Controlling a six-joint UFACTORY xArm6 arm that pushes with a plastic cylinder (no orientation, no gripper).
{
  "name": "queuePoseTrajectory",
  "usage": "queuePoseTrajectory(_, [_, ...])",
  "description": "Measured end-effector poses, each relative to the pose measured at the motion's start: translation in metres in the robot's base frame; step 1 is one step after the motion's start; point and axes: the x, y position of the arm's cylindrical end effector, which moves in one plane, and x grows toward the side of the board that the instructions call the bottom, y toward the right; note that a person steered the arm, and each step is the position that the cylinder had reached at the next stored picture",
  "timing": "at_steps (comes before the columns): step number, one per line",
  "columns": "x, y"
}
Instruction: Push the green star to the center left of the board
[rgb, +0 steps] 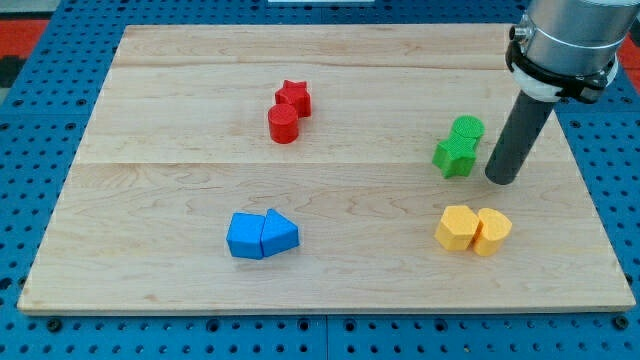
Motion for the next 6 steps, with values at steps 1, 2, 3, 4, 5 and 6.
queuePoseTrajectory(1, [0.0, -0.003])
queuePoseTrajectory(2, [0.002, -0.04])
queuePoseTrajectory(3, [-0.001, -0.001])
queuePoseTrajectory(4, [-0.028, 0.049])
queuePoseTrajectory(5, [-0.049, 0.049])
queuePoseTrajectory(6, [-0.049, 0.035])
